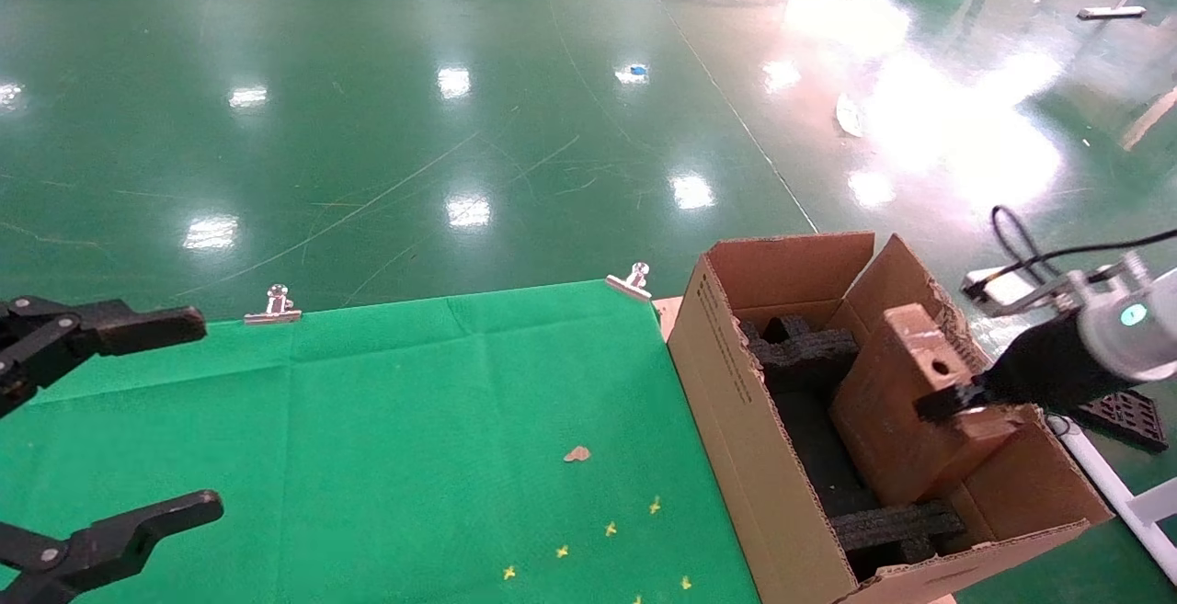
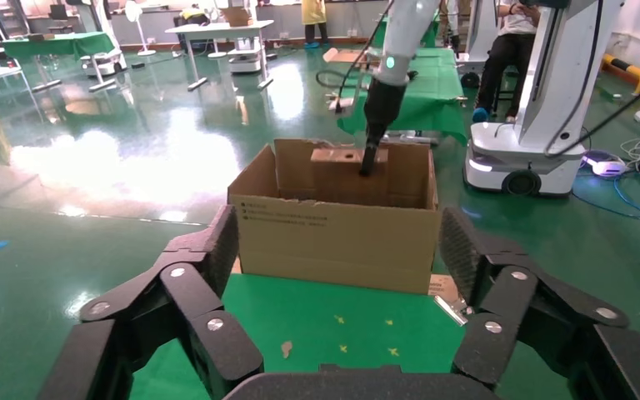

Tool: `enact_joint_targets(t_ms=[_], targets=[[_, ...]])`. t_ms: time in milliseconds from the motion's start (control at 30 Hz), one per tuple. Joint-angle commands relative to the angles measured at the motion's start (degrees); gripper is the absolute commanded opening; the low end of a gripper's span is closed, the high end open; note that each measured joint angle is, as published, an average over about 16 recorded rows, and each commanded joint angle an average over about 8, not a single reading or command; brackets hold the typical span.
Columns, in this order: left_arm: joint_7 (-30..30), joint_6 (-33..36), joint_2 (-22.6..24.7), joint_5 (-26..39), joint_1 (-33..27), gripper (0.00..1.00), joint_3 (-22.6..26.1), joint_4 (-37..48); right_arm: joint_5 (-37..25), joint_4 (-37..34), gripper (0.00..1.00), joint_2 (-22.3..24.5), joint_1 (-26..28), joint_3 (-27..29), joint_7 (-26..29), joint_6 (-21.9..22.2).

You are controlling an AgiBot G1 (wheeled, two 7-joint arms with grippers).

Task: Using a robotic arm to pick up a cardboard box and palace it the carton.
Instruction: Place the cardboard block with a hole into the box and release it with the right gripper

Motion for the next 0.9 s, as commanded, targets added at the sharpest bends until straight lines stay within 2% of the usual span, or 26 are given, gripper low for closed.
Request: enact_joint_targets(t_ms=[33, 267, 400, 433, 667, 700, 900], targets=[[0.00, 0.00, 0.00, 0.00, 0.00, 1.00, 0.01, 0.00, 0.45, -0.56, 0.00, -0.85, -1.96, 0.14, -0.15, 1.34], [0.02, -0.01, -0.01, -0.02, -0.01, 1.00, 0.03, 0.00, 3.03, -2.42, 0.00, -3.48, -9.02, 1.44, -1.40, 6.55], [0.02, -0.02, -0.02, -0.03, -0.01, 1.00, 0.04, 0.00, 3.99, -3.58, 0.00, -4.55, -11.33, 2.01, -2.41, 8.83], [0.02, -0.02, -0.02, -0.03, -0.01, 1.00, 0.05, 0.00, 4.12, -3.84, 0.03, -4.72, -11.64, 2.10, -2.70, 9.20], [0.04, -0.03, -0.03, -0.05, -0.02, 1.00, 0.07, 0.00, 3.86, -5.86, 0.90, -5.42, -11.50, 1.96, -4.13, 9.13], [0.04, -0.03, -0.03, -0.05, -0.02, 1.00, 0.07, 0.00, 3.78, -6.15, 1.00, -5.52, -11.35, 1.91, -4.21, 8.86], [0.05, -0.04, -0.04, -0.06, -0.02, 1.00, 0.09, 0.00, 3.53, -7.53, 1.00, -5.98, -10.82, 1.73, -4.94, 7.53]])
